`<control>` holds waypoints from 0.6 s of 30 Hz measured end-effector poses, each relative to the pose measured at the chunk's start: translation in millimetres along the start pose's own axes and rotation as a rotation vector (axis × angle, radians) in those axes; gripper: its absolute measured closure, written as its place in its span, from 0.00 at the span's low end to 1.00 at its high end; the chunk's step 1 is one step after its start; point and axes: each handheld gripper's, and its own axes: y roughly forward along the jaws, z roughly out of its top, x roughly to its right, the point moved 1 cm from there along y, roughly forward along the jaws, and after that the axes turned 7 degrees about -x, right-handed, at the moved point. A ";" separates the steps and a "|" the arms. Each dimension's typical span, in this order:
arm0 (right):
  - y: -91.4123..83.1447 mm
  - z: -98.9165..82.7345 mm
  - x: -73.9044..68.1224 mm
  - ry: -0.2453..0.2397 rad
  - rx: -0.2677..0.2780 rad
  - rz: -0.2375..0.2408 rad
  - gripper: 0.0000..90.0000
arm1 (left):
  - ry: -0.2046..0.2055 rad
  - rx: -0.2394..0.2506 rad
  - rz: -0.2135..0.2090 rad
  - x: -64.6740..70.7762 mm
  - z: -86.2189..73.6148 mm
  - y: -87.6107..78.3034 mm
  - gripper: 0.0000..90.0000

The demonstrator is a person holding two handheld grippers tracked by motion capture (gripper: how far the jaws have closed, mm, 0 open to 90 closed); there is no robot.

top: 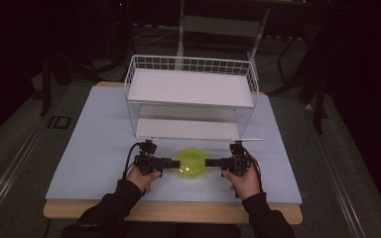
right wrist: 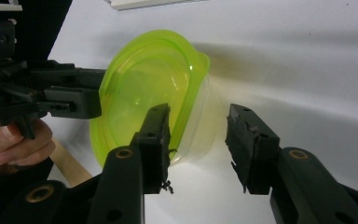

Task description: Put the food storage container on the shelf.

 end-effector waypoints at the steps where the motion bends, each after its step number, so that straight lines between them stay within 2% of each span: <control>1: 1.5 0.2 0.0 0.006 -0.010 0.006 0.72 | 0.001 0.005 -0.002 0.7 0.0 -0.3 0.59; 3: 3.1 0.0 -1.0 0.003 -0.013 0.011 0.80 | 0.009 0.002 -0.011 3.4 0.1 0.0 0.66; 4: 3.8 -0.5 -2.5 0.005 -0.019 0.023 0.81 | 0.019 0.000 -0.010 4.9 -0.3 0.4 0.70; 5: 3.9 -1.0 -4.2 -0.003 -0.016 0.014 0.83 | 0.020 -0.007 -0.016 5.8 -0.6 1.2 0.74; 6: 3.7 -1.4 -5.1 -0.006 -0.011 0.020 0.86 | 0.017 -0.006 -0.004 7.5 -1.7 1.6 0.76; 11: 0.3 -3.8 -11.7 0.004 0.005 0.043 0.90 | -0.008 0.003 0.006 8.6 -4.2 -2.0 0.83; 12: -0.7 -4.0 -13.3 -0.005 0.007 0.047 0.90 | -0.013 -0.002 0.014 9.4 -4.8 -2.2 0.84; 13: -1.5 -4.4 -16.3 -0.027 0.009 0.033 0.90 | -0.021 -0.002 0.018 10.1 -5.1 -2.6 0.84; 15: -2.9 -5.4 -20.2 -0.040 0.014 0.021 0.90 | -0.032 0.004 0.016 11.6 -4.8 -4.6 0.85; 18: -7.4 -6.3 -26.1 -0.067 0.030 0.013 0.90 | -0.030 0.037 0.013 18.4 -2.0 -13.8 0.87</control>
